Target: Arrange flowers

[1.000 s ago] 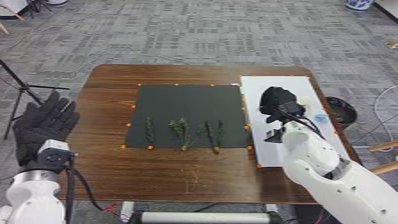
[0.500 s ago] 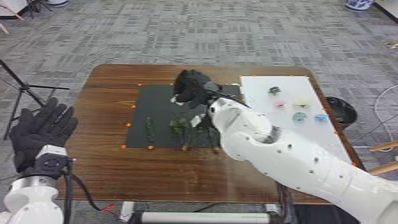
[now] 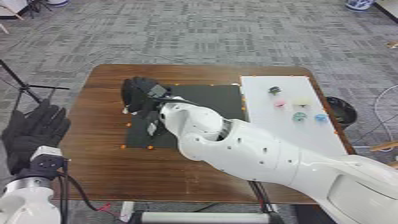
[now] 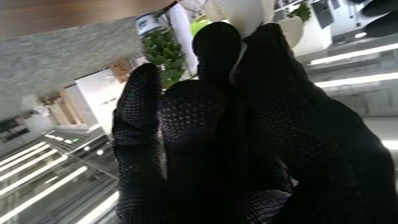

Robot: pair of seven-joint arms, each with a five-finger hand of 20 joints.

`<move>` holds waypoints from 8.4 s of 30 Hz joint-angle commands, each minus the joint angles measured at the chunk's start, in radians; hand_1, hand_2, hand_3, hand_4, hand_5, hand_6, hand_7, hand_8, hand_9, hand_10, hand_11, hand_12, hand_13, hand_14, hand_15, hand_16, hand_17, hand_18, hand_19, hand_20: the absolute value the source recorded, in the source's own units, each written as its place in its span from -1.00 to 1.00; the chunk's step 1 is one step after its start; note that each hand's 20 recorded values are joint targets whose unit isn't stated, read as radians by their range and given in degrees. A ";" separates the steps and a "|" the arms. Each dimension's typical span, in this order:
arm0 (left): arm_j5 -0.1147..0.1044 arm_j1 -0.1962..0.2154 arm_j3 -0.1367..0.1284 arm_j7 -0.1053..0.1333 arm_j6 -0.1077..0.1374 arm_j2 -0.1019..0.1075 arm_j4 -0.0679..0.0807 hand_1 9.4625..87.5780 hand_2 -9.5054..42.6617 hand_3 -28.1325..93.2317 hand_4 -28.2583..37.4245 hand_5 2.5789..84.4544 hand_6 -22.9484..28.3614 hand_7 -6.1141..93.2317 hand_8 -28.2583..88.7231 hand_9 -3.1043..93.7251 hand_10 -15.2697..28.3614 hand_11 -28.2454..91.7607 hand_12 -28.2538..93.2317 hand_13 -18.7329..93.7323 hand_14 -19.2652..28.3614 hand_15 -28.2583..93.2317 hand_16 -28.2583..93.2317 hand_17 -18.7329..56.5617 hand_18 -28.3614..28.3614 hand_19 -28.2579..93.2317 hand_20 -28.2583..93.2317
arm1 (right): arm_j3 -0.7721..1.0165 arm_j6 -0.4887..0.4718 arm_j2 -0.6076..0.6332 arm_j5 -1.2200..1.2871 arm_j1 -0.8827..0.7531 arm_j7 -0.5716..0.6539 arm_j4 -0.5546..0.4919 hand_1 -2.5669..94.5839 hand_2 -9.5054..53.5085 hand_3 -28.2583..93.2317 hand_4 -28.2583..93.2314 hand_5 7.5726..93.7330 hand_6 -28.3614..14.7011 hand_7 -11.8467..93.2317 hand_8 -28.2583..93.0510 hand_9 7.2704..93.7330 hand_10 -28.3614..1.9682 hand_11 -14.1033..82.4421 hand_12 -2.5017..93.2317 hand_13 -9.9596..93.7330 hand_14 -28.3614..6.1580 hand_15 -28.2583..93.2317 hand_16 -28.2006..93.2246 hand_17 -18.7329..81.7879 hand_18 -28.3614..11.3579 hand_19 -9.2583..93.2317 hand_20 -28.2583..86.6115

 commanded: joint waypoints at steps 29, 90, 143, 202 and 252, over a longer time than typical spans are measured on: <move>0.008 -0.108 0.063 0.044 -0.039 0.045 0.008 -0.67 0.09 0.63 -1.00 -0.04 0.31 -0.70 -0.65 -0.28 0.47 -0.17 -0.41 -0.26 0.45 -0.13 -0.63 -0.73 0.47 0.05 -0.42 | -0.207 -0.042 -0.060 -0.187 0.077 0.185 0.105 0.26 -1.00 0.59 -1.00 0.33 0.32 -0.08 -0.55 0.57 0.41 -0.42 -0.01 0.48 0.32 0.54 0.19 0.00 -0.48 0.57 0.17; -0.009 -0.139 0.050 -0.041 -0.042 0.077 0.046 -0.70 0.13 0.60 -1.00 -0.03 0.29 -0.71 -0.66 -0.24 0.39 -0.21 -0.42 -0.23 0.35 -0.19 -0.64 -0.71 0.46 0.04 -0.42 | 0.666 -0.081 0.500 -0.125 -0.493 0.024 -0.294 -0.17 -0.71 0.78 -0.91 0.01 0.22 -0.45 -0.73 0.06 0.08 -0.46 -0.65 0.30 0.14 0.26 -0.17 -0.14 -0.43 0.30 -0.15; -0.014 -0.084 0.006 -0.033 -0.022 0.067 0.017 -0.67 0.10 0.60 -1.00 -0.03 0.29 -0.71 -0.65 -0.26 0.38 -0.20 -0.41 -0.24 0.41 -0.18 -0.63 -0.72 0.47 0.04 -0.42 | 0.851 -0.415 0.637 -0.233 -0.717 0.477 -0.263 0.37 -1.00 0.57 -1.00 0.27 0.30 -0.39 -0.74 0.26 0.18 -0.30 -0.48 0.38 0.40 0.34 0.15 -0.04 -0.52 0.59 0.02; 0.002 -0.169 0.096 -0.009 -0.037 0.069 0.052 -0.65 0.09 0.60 -1.00 -0.04 0.29 -0.71 -0.65 -0.26 0.40 -0.20 -0.41 -0.24 0.42 -0.17 -0.63 -0.72 0.47 0.04 -0.42 | 0.051 -0.103 -0.108 -0.138 0.024 0.196 0.214 0.36 -1.00 0.59 -1.00 0.46 0.40 0.06 -0.44 0.66 0.42 -0.34 0.14 0.55 0.49 0.36 0.24 0.03 -0.51 0.59 0.15; -0.013 -0.075 0.060 0.017 -0.054 0.006 0.019 -0.65 0.08 0.61 -1.00 -0.04 0.29 -0.70 -0.66 -0.26 0.40 -0.19 -0.41 -0.24 0.42 -0.17 -0.63 -0.72 0.47 0.04 -0.41 | 0.055 -0.193 -0.075 -0.087 -0.032 0.416 0.113 -0.01 -0.81 0.71 -0.96 0.10 0.13 -0.41 -0.73 0.20 -0.08 -0.33 -0.58 0.42 0.16 0.45 -0.01 -0.02 -0.59 0.68 0.12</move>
